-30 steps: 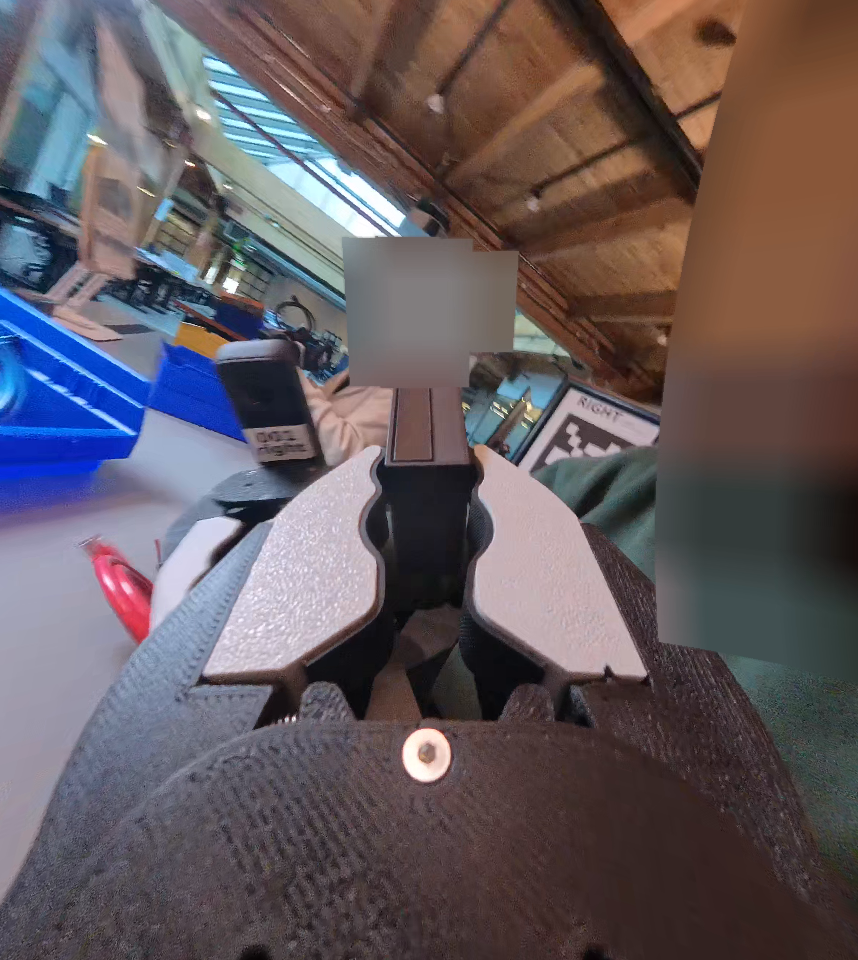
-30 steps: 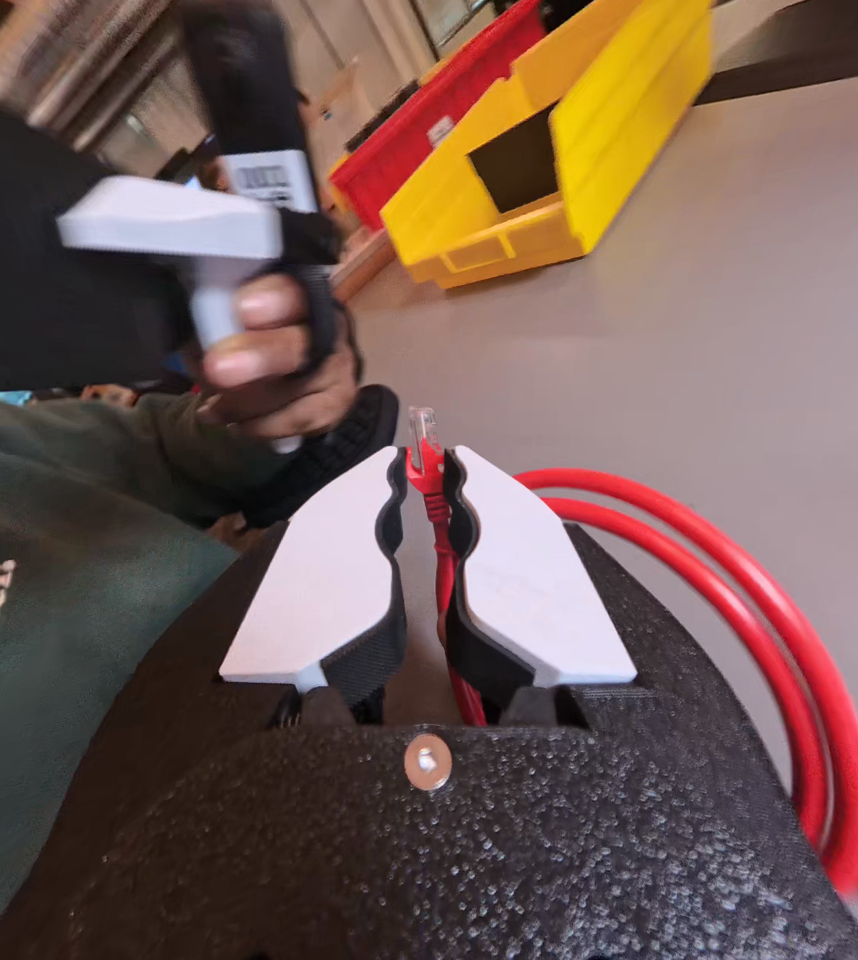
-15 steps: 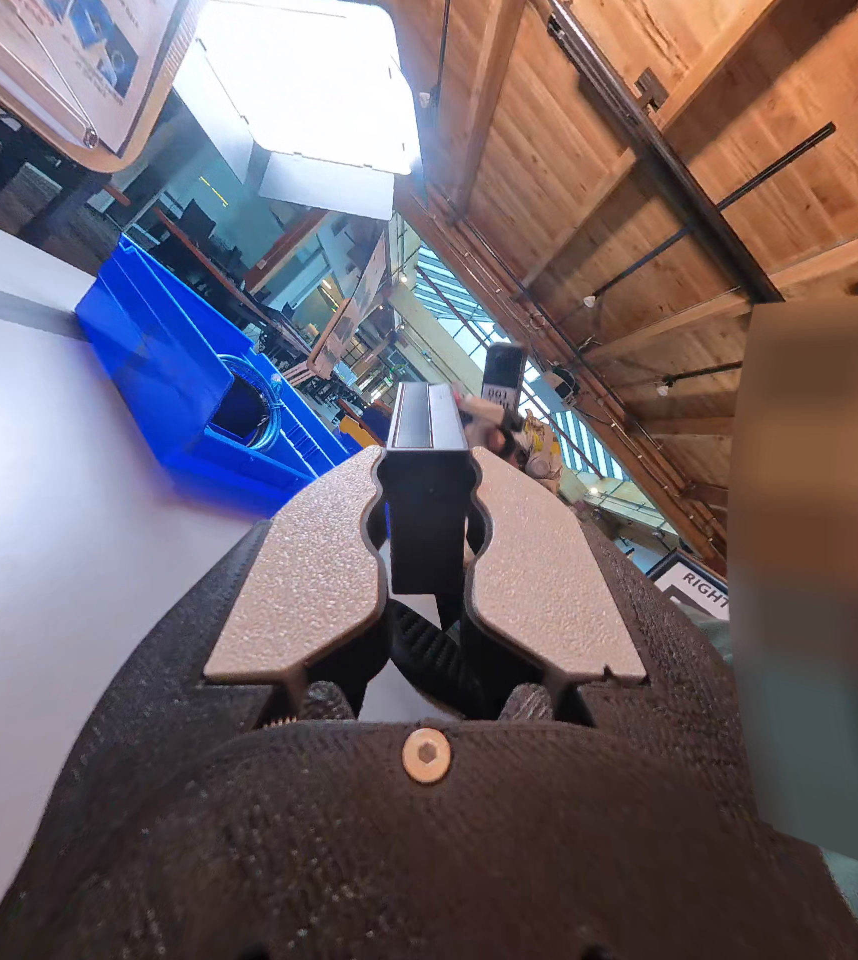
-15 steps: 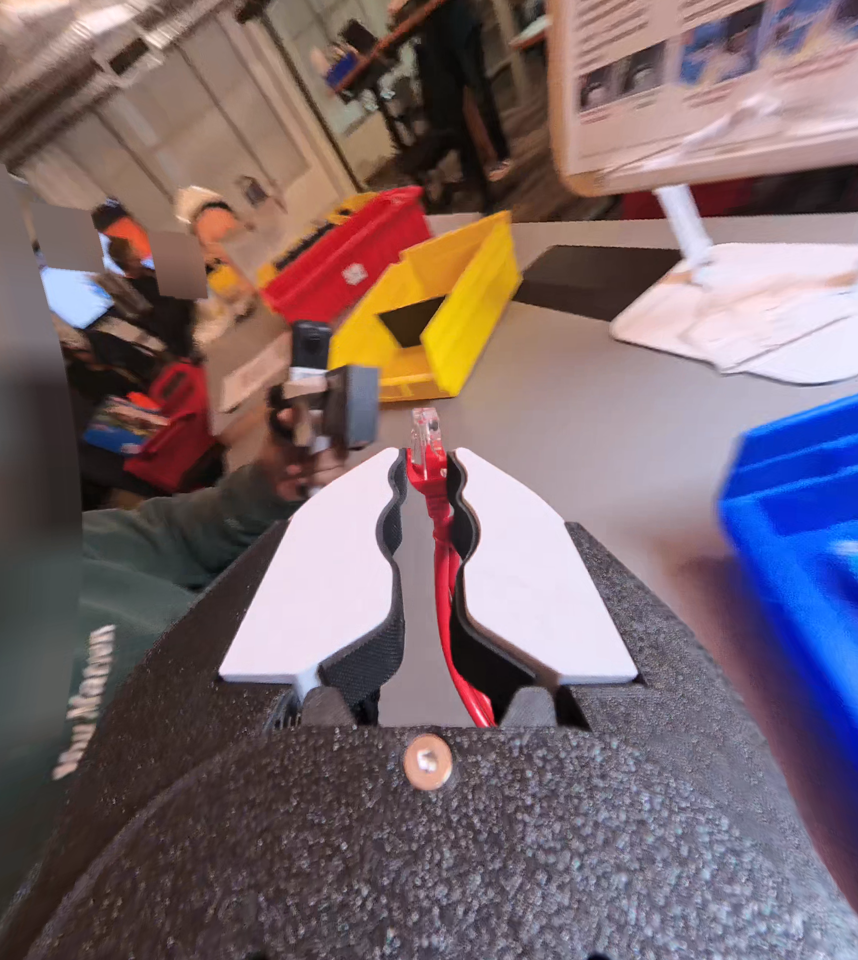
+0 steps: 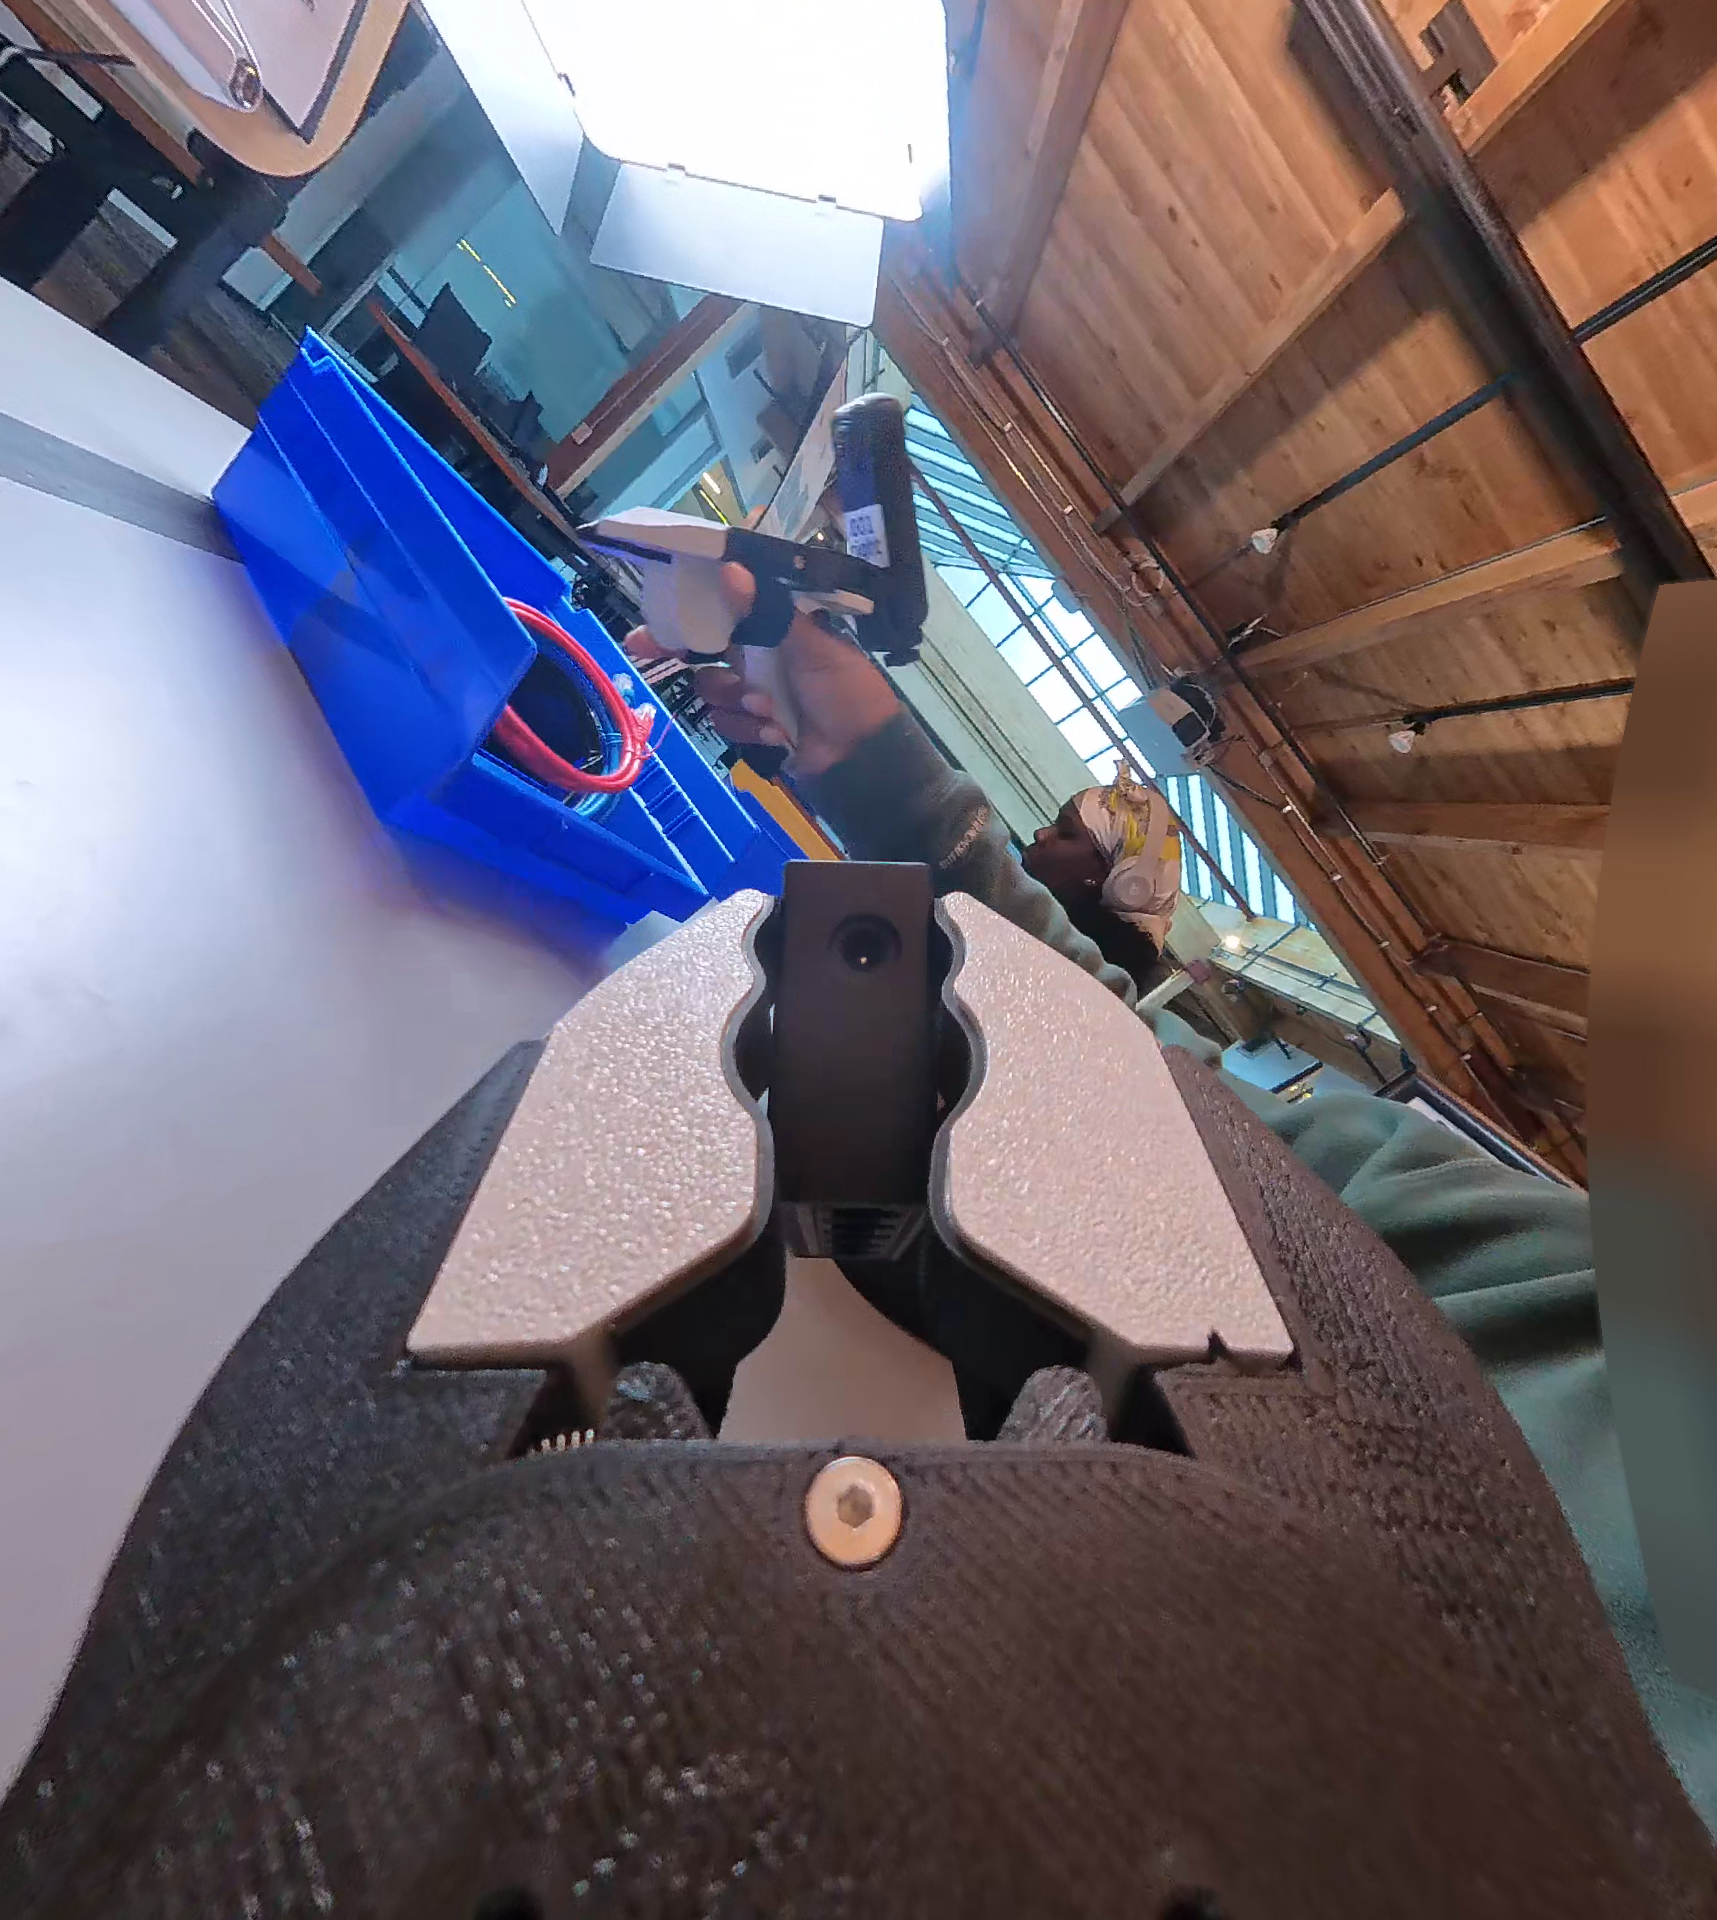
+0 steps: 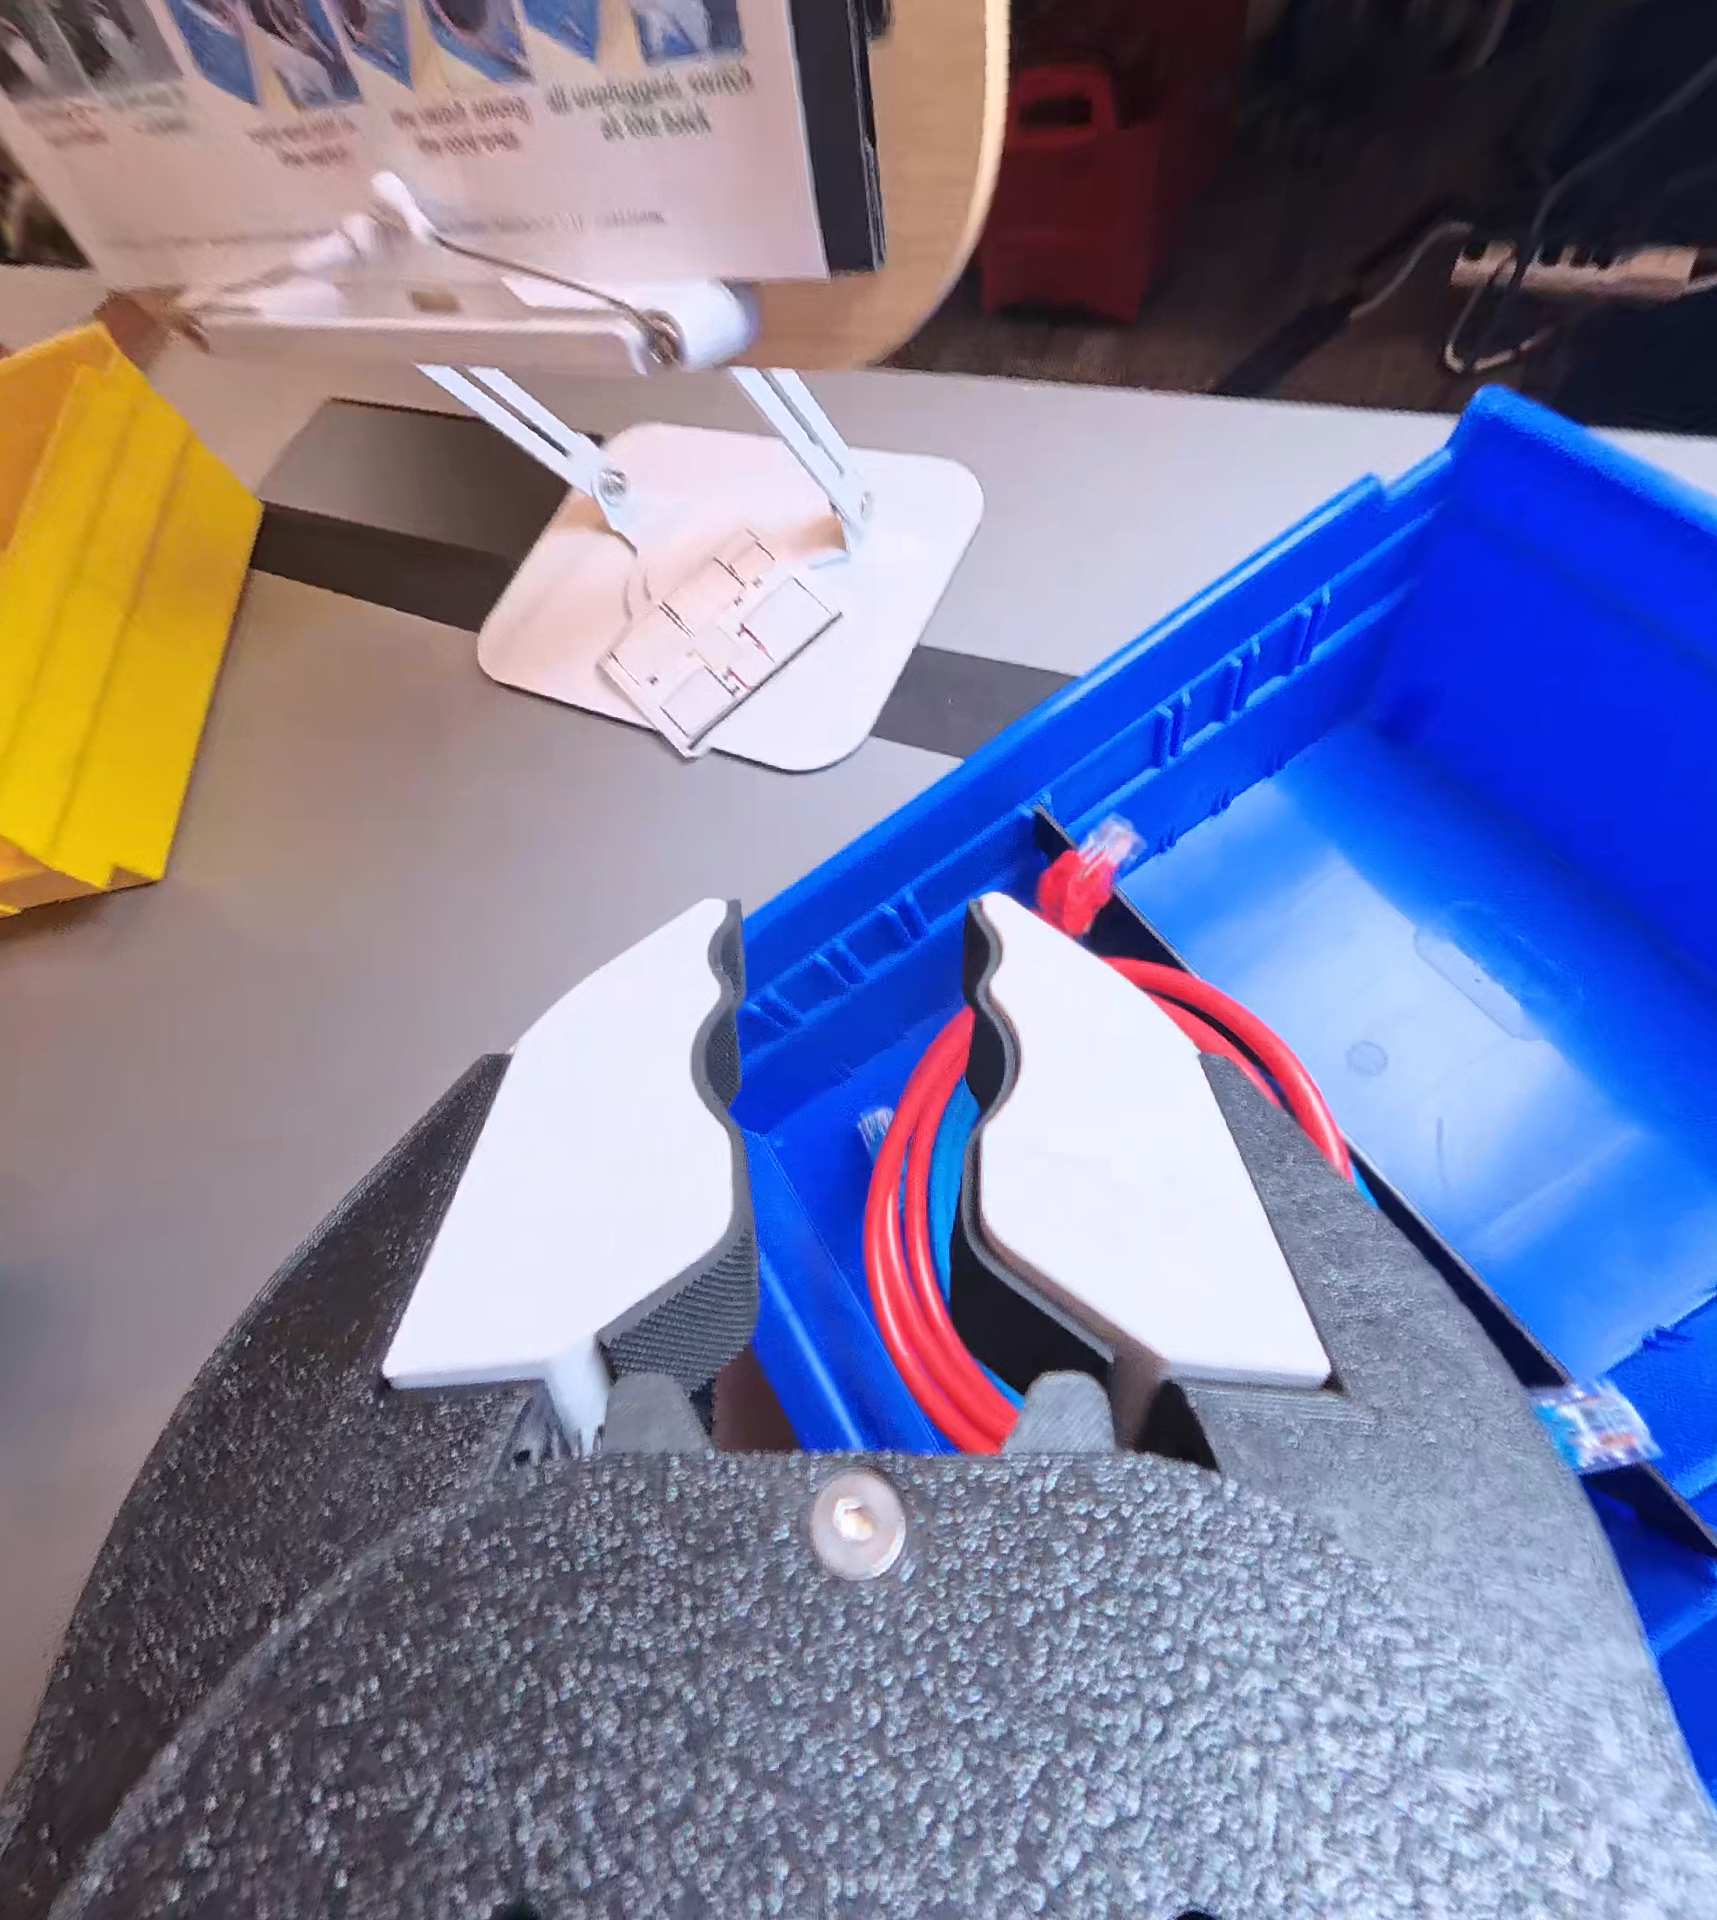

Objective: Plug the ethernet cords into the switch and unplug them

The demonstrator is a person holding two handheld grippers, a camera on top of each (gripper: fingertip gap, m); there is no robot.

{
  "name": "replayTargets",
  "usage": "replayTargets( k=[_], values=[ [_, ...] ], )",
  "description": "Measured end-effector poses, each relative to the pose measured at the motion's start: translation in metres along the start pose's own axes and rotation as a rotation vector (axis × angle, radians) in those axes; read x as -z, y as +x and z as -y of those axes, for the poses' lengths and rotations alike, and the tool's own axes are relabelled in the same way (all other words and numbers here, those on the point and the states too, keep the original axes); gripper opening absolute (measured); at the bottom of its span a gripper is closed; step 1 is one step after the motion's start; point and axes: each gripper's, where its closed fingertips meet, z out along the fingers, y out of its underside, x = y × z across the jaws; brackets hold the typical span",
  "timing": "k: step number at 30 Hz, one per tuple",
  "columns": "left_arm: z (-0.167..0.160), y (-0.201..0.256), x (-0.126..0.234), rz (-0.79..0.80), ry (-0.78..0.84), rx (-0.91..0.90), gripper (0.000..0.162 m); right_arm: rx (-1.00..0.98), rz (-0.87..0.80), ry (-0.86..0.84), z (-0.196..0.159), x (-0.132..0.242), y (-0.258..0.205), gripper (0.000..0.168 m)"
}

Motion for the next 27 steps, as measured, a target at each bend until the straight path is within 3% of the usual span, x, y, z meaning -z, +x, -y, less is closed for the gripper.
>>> replayTargets(
  k=[4, 8, 11, 14, 17, 18, 19, 23, 27],
  values=[
    [0.001, -0.003, 0.0, 0.004, 0.009, 0.017, 0.027, 0.101, 0.213, 0.105, 0.004, 0.028, -0.067, 0.04],
    [0.003, 0.001, 0.0, -0.019, 0.042, 0.02, 0.027, 0.35, 0.459, 0.125, -0.055, 0.047, -0.18, 0.049],
    [0.004, 0.018, -0.001, -0.119, 0.065, -0.003, 0.027, 0.616, 0.451, 0.158, -0.122, 0.037, -0.247, 0.067],
    [-0.002, 0.027, -0.005, -0.163, 0.072, -0.031, 0.027, 0.876, 0.262, 0.332, -0.147, 0.029, -0.288, 0.079],
    [-0.012, 0.025, -0.012, -0.161, 0.061, 0.001, 0.027, 1.041, 0.074, 0.431, -0.144, 0.026, -0.303, 0.078],
    [-0.015, 0.026, -0.013, -0.174, 0.06, 0.019, 0.027, 1.079, 0.047, 0.404, -0.145, 0.023, -0.301, 0.065],
    [-0.016, 0.026, -0.014, -0.18, 0.063, 0.026, 0.027, 1.122, 0.037, 0.394, -0.145, 0.021, -0.3, 0.064],
    [-0.022, 0.027, -0.017, -0.182, 0.002, 0.03, 0.027, 1.094, 0.142, 0.38, -0.147, 0.028, -0.297, 0.064],
    [-0.033, 0.018, -0.019, -0.146, -0.078, 0.033, 0.033, 0.876, 0.325, 0.324, -0.148, 0.033, -0.291, 0.063]
  ],
)
